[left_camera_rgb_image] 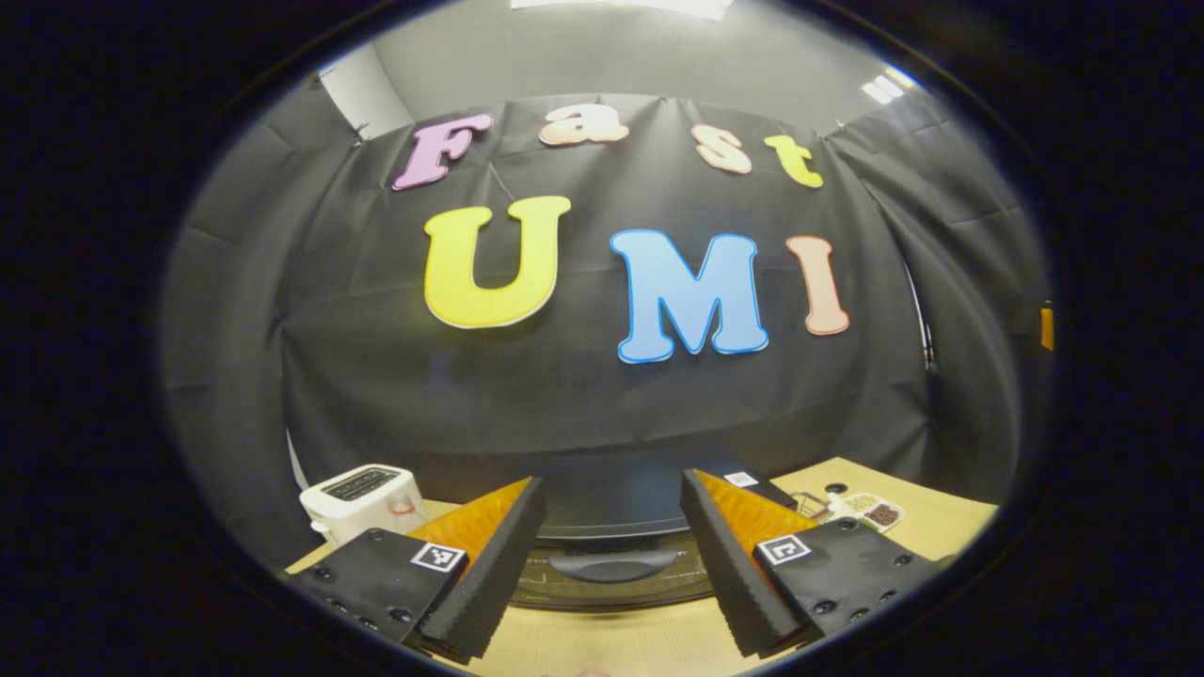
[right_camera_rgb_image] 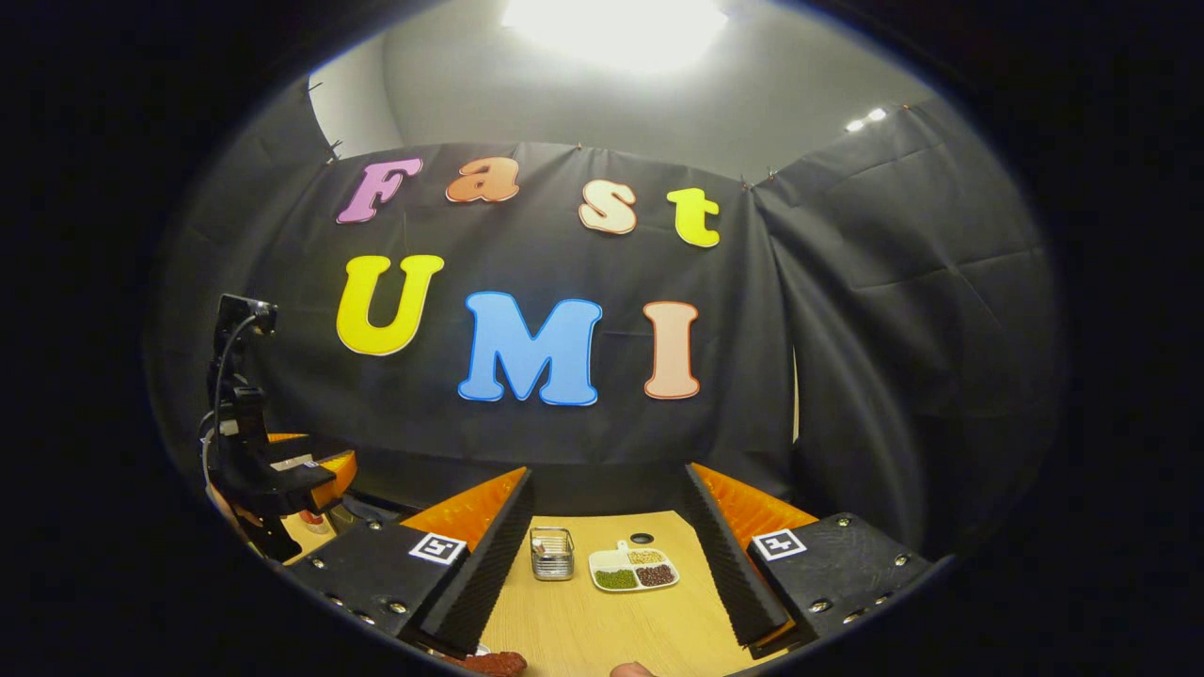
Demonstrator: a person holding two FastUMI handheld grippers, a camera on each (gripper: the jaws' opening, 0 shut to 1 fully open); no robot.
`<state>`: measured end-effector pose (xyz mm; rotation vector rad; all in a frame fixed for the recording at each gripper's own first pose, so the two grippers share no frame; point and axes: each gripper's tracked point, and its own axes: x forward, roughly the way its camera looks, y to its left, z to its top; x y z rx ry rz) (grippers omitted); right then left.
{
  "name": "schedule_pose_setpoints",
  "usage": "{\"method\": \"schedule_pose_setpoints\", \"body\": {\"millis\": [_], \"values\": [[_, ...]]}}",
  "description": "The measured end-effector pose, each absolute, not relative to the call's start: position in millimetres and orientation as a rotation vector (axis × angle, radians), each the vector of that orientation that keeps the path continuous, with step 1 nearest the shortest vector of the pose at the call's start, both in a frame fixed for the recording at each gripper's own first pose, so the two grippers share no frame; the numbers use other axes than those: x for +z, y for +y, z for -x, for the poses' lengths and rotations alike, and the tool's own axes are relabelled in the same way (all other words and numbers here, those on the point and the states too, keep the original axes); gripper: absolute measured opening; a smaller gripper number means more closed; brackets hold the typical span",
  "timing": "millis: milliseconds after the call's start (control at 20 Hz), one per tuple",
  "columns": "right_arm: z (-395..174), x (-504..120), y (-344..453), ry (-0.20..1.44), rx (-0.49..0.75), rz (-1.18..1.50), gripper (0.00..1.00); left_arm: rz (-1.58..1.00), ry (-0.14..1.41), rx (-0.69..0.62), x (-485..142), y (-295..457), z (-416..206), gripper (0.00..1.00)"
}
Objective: Open the electric oven with the left hand, put the food in, and close the electric oven.
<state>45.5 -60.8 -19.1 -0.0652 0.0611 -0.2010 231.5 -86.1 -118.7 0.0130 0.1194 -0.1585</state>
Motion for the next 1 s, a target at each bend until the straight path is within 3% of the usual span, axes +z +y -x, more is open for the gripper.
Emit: {"method": "schedule_pose_setpoints", "body": {"millis": [50,100,600,650,700,950,1000], "values": [[-45.1,-20.4,-61.7,0.068,-0.212,0.073,0.95,-0.013,0.13,-0.165,-125.7,-87.7,-238.5,0.91],[-43.4,-21.3,-63.2,0.075,-0.225,0.08,0.95,-0.012,0.144,-0.171,-133.0,-88.7,-245.3,1.0],[-26.5,-26.2,-70.1,0.121,-0.32,0.098,0.95,-0.015,0.252,-0.188,-198.5,-98.3,-287.0,1.0],[-24.3,-26.5,-69.5,0.122,-0.325,0.105,0.95,-0.017,0.265,-0.188,-205.3,-99.1,-289.1,0.91],[-22.9,-28.1,-69.0,0.128,-0.328,0.111,0.95,-0.018,0.271,-0.186,-210.0,-98.9,-289.0,1.0],[-20.8,-28.8,-66.7,0.138,-0.331,0.115,0.95,-0.022,0.292,-0.158,-225.6,-95.3,-290.3,1.0],[-20.0,-28.9,-66.9,0.137,-0.33,0.116,0.95,-0.017,0.301,-0.151,-230.0,-94.1,-289.2,0.91]]}}
